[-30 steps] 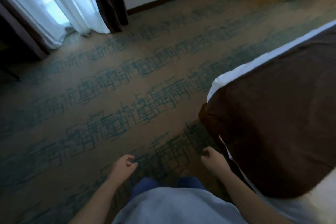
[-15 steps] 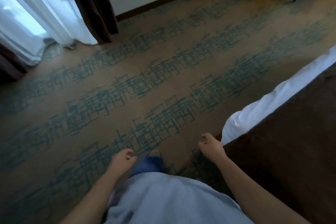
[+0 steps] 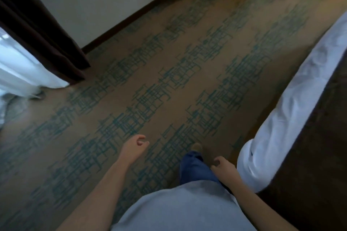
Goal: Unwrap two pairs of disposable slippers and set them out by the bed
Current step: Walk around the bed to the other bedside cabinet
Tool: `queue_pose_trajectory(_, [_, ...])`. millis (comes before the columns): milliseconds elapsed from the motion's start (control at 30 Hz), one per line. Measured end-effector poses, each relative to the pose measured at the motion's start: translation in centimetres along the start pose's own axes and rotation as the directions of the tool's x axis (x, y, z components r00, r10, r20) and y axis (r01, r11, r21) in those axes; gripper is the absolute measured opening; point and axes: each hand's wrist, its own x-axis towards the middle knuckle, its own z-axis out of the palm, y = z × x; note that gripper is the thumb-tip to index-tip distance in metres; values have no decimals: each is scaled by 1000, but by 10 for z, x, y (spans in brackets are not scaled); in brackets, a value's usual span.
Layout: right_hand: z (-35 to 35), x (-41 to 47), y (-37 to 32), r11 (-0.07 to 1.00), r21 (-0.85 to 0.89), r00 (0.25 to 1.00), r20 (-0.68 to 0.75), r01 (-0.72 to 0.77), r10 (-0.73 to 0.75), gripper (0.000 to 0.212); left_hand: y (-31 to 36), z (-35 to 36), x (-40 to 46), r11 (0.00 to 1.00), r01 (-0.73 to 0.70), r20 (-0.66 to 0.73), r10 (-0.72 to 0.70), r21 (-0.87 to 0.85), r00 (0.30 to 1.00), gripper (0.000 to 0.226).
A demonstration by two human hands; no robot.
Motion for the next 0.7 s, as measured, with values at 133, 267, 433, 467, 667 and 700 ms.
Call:
queue_pose_trajectory(133, [-75,56,-40,999,-12,998,-51,37,-37,42,59,-8,52,999,-9,42,7,53,999,34])
queue_pose_trajectory(267, [-148,99,-81,998,31,994,-95,61,-58,40,112,-17,100,995,10,25,-12,98,1000,32])
queue_pose_trajectory(433, [-238,155,-133,989,134,989,-142,62,-43,46,177,-10,163,992,15,75,-25,122,997,30])
queue_pose_trajectory(467, [-255,167,-142,988,141,988,-148,59,-37,46,188,-9,178,991,19,90,-31,134,995,30])
queue_pose_trajectory(667, [-335,247,-172,981,193,973,-232,26,20,45,268,-1,297,988,-21,189,-9,156,982,34])
queue_pose_trajectory(700, [-346,257,-176,977,211,969,-244,14,39,44,287,-5,319,985,-47,205,12,168,979,34])
